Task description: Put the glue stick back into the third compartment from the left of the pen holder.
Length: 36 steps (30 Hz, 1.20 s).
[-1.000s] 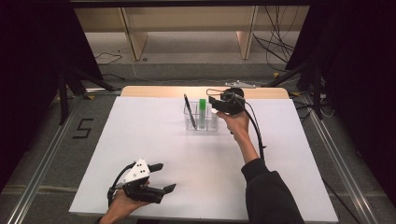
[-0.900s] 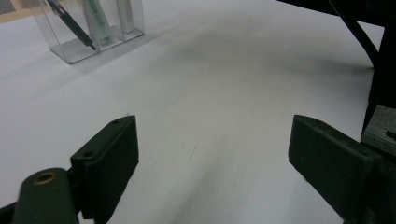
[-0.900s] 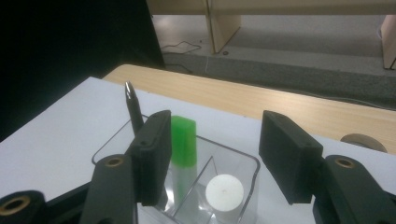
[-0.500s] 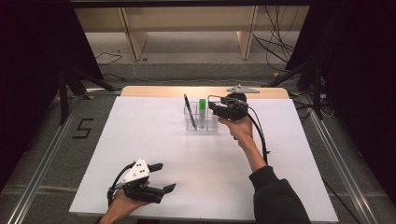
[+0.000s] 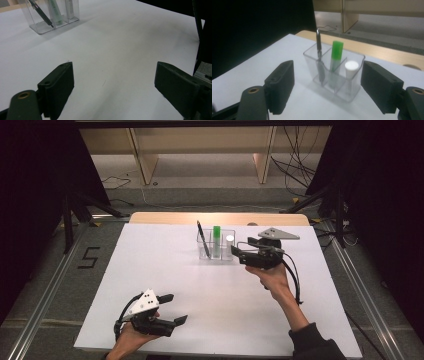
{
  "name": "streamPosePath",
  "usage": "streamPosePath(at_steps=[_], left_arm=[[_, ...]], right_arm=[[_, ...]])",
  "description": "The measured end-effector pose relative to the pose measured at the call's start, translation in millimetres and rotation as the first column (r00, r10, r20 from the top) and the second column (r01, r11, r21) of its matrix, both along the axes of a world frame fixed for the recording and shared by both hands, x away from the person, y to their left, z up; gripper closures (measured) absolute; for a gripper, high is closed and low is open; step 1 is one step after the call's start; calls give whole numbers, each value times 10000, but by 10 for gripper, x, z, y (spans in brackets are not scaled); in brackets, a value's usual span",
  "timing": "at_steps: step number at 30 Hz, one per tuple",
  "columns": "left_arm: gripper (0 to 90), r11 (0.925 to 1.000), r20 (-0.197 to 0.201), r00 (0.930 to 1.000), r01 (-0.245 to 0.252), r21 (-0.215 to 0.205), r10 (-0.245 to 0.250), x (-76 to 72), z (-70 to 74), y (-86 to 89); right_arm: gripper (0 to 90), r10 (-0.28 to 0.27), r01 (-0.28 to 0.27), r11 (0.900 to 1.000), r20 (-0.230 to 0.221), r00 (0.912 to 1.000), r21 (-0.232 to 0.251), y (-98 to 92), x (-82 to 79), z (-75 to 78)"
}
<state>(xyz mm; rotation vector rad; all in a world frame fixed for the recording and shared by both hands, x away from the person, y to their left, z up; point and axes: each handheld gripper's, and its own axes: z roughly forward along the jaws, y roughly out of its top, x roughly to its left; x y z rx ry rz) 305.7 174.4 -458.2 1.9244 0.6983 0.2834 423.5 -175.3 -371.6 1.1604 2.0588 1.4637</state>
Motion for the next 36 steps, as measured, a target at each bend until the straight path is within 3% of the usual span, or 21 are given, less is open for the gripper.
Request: streamPosePath(at_steps=[2,3,4,7,13,22,27,36], left_arm=[[158,10000,0,10000,4,-4,-4,1,-1,-4],[158,10000,-56,10000,-18,-14,18,9,-4,0],[158,10000,-56,10000,-18,-14,18,9,-4,0],[158,10000,-71,10000,-59,-71,59,17,1,7],[158,9997,-172,9997,-164,-180,161,31,-8,18],[158,9995,-205,9997,-154,-290,148,33,7,27],[158,9993,-187,9998,-99,-350,92,27,10,32],[158,9990,-202,9998,-57,-439,49,31,15,31]], right_arm=[[276,40,-40,10000,-49,10000,24,-44,-60,-20],[276,115,-114,9999,-70,9999,120,-143,-196,-79],[276,115,-114,9999,-70,9999,120,-143,-196,-79],[274,116,-113,9994,-121,9999,320,-306,-416,-185],[272,233,-228,9981,-82,9997,577,-452,-695,-309],[266,656,-663,9961,150,9977,579,-457,-974,-384],[248,908,-915,9957,378,9952,168,-429,-1166,-472],[245,895,-904,9957,458,9949,182,-510,-1297,-674]])
